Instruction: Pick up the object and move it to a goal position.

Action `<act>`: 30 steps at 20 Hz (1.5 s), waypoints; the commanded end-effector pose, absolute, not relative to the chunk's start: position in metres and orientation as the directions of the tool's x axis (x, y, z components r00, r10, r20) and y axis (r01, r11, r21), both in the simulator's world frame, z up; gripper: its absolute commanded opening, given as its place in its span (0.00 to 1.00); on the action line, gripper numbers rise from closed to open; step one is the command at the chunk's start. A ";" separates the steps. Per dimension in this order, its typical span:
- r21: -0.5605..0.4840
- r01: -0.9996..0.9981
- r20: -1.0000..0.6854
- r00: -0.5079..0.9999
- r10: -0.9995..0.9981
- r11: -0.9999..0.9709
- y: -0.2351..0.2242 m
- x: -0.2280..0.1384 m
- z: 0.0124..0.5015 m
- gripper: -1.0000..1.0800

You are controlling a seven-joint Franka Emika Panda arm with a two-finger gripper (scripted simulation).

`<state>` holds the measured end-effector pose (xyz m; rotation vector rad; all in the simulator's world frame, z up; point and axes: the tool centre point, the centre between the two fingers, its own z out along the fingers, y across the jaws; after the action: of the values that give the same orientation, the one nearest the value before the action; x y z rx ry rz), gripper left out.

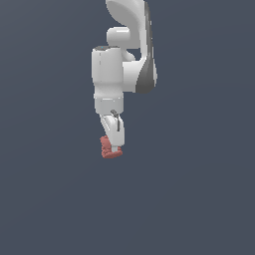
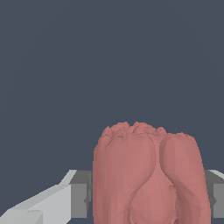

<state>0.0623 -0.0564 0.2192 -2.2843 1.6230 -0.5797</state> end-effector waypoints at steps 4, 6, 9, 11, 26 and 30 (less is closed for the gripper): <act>-0.576 -0.747 0.210 0.259 -0.943 -0.333 -0.079 0.082 0.286 0.00; -0.612 -0.717 0.222 0.249 -0.943 -0.334 -0.086 0.086 0.307 0.00; -0.656 -0.677 0.237 0.236 -0.942 -0.335 -0.094 0.089 0.333 0.00; -0.679 -0.653 0.245 0.228 -0.942 -0.335 -0.099 0.091 0.347 0.00; -0.785 -0.521 0.278 0.188 -0.942 -0.335 -0.122 0.088 0.421 0.00; -0.804 -0.492 0.283 0.180 -0.942 -0.335 -0.126 0.086 0.436 0.00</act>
<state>0.0871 -0.1248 0.4299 -1.9214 1.3530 -1.0531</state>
